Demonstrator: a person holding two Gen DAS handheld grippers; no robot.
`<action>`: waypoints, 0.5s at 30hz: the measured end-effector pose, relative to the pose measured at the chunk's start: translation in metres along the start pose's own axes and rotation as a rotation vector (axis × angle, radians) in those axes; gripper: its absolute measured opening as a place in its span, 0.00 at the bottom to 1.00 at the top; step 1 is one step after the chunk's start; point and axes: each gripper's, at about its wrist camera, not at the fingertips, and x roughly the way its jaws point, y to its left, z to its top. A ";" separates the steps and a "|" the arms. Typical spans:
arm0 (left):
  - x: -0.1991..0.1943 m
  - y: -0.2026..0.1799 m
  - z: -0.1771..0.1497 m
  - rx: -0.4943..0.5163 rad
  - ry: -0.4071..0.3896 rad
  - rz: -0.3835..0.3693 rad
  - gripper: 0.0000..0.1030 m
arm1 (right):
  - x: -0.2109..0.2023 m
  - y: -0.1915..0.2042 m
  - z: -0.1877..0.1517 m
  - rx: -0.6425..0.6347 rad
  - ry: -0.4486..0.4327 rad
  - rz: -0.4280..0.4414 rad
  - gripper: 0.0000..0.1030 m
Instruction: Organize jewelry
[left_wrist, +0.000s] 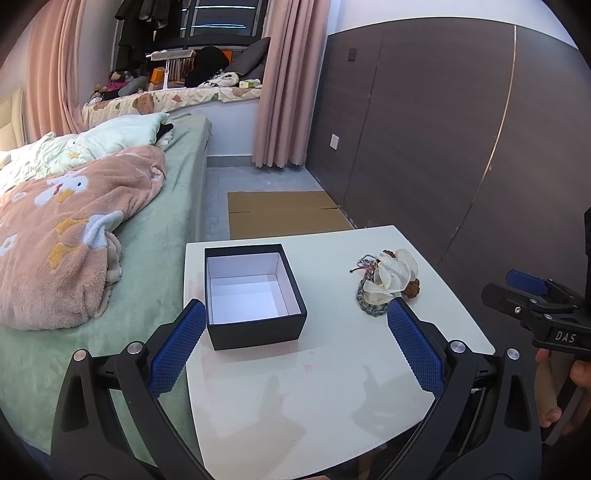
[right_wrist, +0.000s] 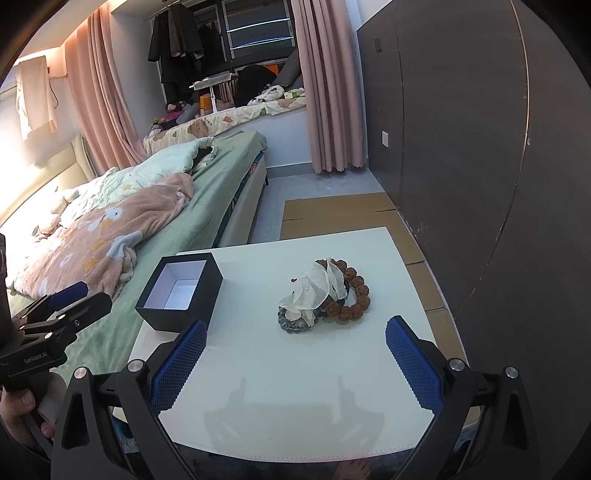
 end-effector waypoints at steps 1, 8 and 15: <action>0.000 0.000 0.000 0.000 0.001 -0.002 0.95 | 0.000 0.000 0.000 0.002 0.002 0.000 0.93; -0.001 -0.001 0.000 0.001 0.003 -0.009 0.95 | 0.000 0.000 -0.002 0.003 0.001 -0.001 0.93; -0.005 -0.002 -0.001 0.003 -0.001 -0.013 0.95 | 0.000 -0.001 -0.002 0.002 0.001 -0.003 0.93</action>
